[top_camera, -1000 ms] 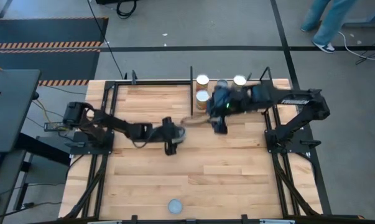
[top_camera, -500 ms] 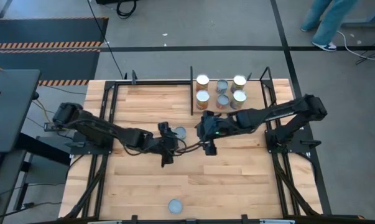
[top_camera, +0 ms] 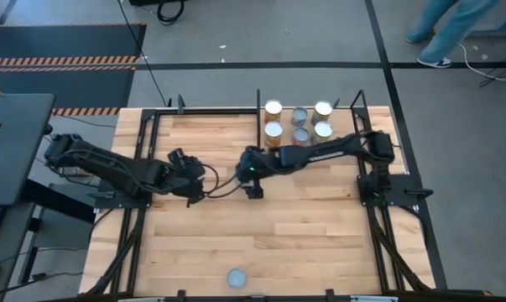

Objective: Pick and place cans onto a shelf
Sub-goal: Put the small green can on the shelf

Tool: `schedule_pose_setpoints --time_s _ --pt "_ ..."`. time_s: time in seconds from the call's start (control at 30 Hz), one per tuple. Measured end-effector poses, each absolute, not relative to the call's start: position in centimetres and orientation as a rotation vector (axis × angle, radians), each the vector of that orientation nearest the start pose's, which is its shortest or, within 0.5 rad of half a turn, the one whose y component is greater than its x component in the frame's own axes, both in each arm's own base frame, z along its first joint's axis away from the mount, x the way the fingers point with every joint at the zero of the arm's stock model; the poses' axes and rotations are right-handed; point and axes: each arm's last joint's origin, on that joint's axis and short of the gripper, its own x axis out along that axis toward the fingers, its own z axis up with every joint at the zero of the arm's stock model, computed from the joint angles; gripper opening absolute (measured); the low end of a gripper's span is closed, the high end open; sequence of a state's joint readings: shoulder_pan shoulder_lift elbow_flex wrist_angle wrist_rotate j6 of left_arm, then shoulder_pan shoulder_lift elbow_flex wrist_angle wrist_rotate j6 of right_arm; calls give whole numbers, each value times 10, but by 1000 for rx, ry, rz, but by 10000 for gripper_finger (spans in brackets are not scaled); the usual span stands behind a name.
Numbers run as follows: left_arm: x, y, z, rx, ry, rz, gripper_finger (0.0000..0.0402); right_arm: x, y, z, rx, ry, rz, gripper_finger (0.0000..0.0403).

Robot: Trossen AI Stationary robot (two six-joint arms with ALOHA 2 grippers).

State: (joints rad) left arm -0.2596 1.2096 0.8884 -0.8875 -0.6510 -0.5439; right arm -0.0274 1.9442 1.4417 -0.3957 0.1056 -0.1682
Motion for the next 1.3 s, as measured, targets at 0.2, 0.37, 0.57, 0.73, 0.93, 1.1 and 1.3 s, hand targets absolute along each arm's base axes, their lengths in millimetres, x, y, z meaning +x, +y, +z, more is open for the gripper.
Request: schedule_pose_setpoints --time_s 0.2,0.37,0.57,0.73,0.93,1.1,1.3 --pt "205 -36 243 19 949 620 259 432 -32 192 -115 932 -11 399" --pt "206 -36 243 8 939 620 259 435 -42 183 -50 933 16 399" --pt "206 -36 243 10 939 618 259 437 -44 166 7 975 49 398" --pt "208 -37 244 6 919 608 259 439 -47 153 33 992 27 375" --pt "213 -38 246 -23 867 597 259 437 -47 168 37 962 21 286" --pt "218 -39 249 -52 820 589 259 414 -45 217 48 957 19 284" --pt "223 -40 252 -98 751 578 259 351 -55 302 -38 941 -18 284"
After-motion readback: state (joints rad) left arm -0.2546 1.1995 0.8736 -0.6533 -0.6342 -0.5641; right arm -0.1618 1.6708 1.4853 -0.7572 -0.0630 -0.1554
